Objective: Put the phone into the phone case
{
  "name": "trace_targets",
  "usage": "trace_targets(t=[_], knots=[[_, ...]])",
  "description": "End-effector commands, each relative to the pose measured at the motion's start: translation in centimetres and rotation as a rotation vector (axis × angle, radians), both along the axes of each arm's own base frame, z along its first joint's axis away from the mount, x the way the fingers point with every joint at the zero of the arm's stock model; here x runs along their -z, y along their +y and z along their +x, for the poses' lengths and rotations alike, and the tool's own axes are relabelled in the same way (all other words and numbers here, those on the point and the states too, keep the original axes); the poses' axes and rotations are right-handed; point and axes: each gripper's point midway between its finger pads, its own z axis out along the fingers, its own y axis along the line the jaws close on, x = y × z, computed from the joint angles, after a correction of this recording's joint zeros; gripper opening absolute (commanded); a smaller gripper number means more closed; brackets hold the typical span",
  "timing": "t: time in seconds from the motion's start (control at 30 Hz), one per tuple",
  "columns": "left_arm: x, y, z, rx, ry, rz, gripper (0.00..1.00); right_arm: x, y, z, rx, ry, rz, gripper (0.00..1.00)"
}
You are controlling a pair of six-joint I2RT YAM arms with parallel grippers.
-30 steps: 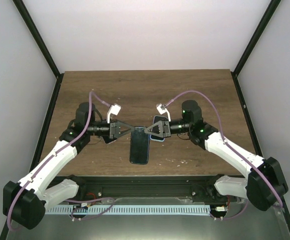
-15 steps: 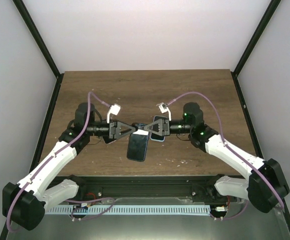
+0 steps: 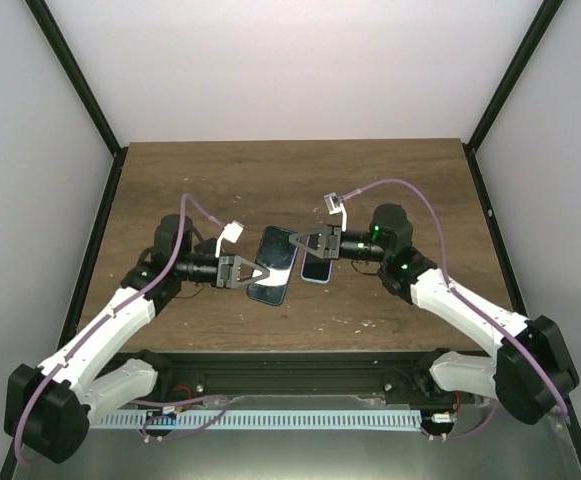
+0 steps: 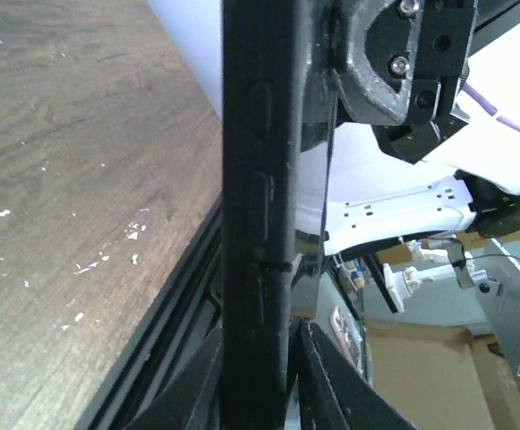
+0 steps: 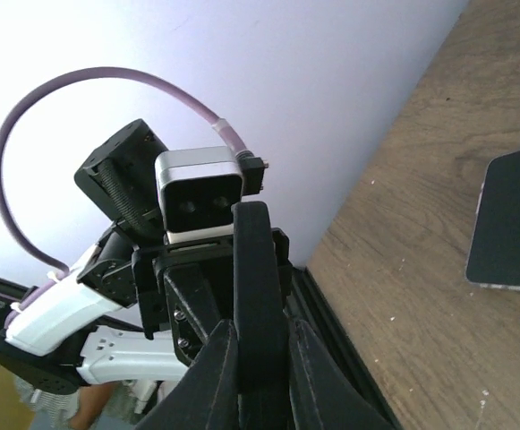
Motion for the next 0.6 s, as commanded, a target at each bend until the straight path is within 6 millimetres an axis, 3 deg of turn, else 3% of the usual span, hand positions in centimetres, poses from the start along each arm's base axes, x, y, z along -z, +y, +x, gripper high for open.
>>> trace_targets(t=[0.0,0.1,0.3,0.57], knots=[[-0.2,-0.1,-0.7,0.034,0.003,-0.028,0.12,-3.6,-0.1,0.7,0.027,-0.092,0.076,0.02],[-0.3,-0.2,-0.5,0.032,0.004,-0.040,0.03,-3.2,-0.1,0.7,0.023,-0.079,0.071,0.13],[-0.9,-0.6,0.9,-0.008,-0.031,-0.066,0.01,-0.2,-0.2,0.1,0.007,0.015,0.014,0.57],[-2.0,-1.0,3.7,-0.091,-0.101,-0.087,0.00,4.1,-0.3,-2.1,-0.068,0.140,-0.011,0.76]])
